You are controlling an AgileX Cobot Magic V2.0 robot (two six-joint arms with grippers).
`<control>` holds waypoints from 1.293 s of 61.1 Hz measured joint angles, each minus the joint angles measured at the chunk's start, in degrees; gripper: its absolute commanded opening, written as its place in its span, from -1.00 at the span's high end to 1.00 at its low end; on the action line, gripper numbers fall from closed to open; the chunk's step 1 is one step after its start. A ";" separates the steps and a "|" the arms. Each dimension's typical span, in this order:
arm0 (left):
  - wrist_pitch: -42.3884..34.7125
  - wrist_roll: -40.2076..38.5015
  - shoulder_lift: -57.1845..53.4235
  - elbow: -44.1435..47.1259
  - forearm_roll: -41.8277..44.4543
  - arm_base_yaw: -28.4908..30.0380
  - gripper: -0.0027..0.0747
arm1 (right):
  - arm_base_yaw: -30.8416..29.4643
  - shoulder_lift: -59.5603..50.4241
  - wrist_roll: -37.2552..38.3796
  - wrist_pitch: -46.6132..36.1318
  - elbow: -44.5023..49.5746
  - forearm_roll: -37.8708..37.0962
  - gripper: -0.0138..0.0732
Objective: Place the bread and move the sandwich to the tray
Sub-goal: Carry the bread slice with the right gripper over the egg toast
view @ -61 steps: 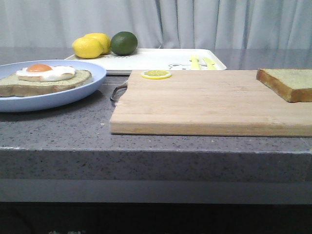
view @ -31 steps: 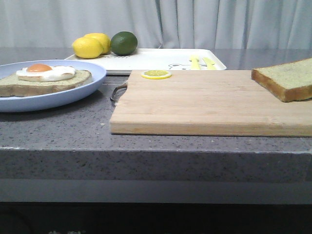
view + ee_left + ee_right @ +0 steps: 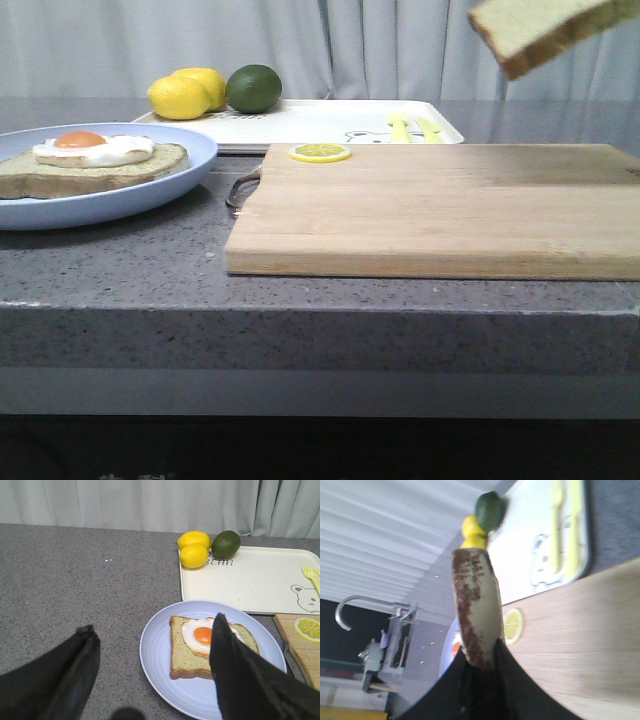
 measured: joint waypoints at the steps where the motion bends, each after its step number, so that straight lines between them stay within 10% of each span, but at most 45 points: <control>1: 0.00 0.00 0.00 0.00 0.00 0.00 -0.29 | 0.89 -0.35 0.00 0.00 0.00 0.68 0.77; 13: -0.09 0.00 0.00 0.00 0.00 0.00 -0.29 | 16.80 -1.75 0.12 -2.03 0.00 9.21 0.77; 36: -0.09 0.00 0.00 0.00 0.00 0.00 -0.29 | 50.28 -0.55 -1.93 -36.54 -0.93 15.69 0.77; 79: -0.09 0.00 0.00 0.00 0.00 0.00 -0.29 | 65.82 27.13 14.63 -52.19 -28.57 17.67 0.77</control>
